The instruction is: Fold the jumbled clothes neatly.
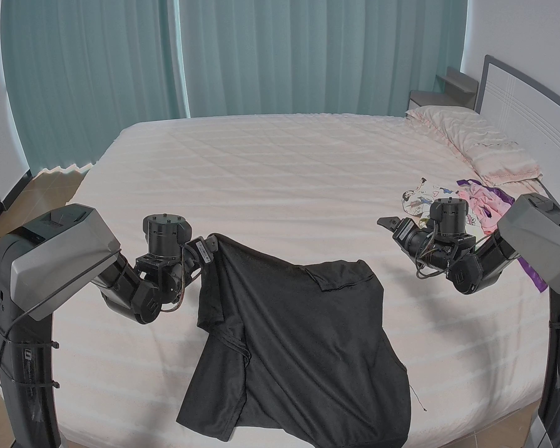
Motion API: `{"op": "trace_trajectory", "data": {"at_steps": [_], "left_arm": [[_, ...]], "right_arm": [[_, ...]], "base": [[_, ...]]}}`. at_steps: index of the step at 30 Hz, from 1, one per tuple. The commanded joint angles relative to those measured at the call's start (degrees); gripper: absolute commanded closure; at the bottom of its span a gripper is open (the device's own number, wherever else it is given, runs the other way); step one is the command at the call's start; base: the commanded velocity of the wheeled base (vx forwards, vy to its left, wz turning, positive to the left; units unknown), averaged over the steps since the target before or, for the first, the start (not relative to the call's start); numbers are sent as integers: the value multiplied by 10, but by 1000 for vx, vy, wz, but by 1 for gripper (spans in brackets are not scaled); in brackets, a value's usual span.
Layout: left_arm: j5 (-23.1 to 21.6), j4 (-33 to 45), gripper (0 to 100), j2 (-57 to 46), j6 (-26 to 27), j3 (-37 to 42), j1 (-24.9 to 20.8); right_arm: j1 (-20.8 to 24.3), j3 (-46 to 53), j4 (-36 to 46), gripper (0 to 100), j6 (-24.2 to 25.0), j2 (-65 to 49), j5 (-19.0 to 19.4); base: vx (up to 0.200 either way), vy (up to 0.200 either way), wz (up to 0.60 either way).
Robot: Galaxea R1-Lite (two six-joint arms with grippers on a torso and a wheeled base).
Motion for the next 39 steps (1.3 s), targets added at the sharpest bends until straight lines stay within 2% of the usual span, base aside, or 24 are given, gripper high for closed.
{"op": "trace_trajectory", "data": {"at_steps": [1,6,8,15,18,20,23,30,39], "left_arm": [[-49,3,0,-18,1,42,10],[-137,53,0,-59,5,74,24],[-169,74,0,-73,27,93,26],[-238,109,0,-111,34,107,52],[-243,128,0,-122,19,106,64],[-244,128,0,-127,-24,103,72],[-248,130,0,-127,-59,111,74],[-248,130,0,-76,-71,124,66],[-239,123,0,-18,-68,115,30]], "right_arm": [[-2,53,1,0,-15,-38,5],[0,116,-4,0,-52,-53,6],[0,143,-4,0,-62,-62,11],[0,203,-4,0,-85,-78,47],[0,206,-4,0,-96,-72,50],[1,199,-4,0,-96,-63,53],[7,184,-5,0,-95,-48,55],[15,163,-5,0,-92,-25,55],[14,162,-17,0,-87,-15,55]], "base": [[0,0,0],[0,0,0],[0,0,0],[0,0,0],[0,0,0],[0,0,0],[0,0,0],[0,0,0],[0,0,0]]}}
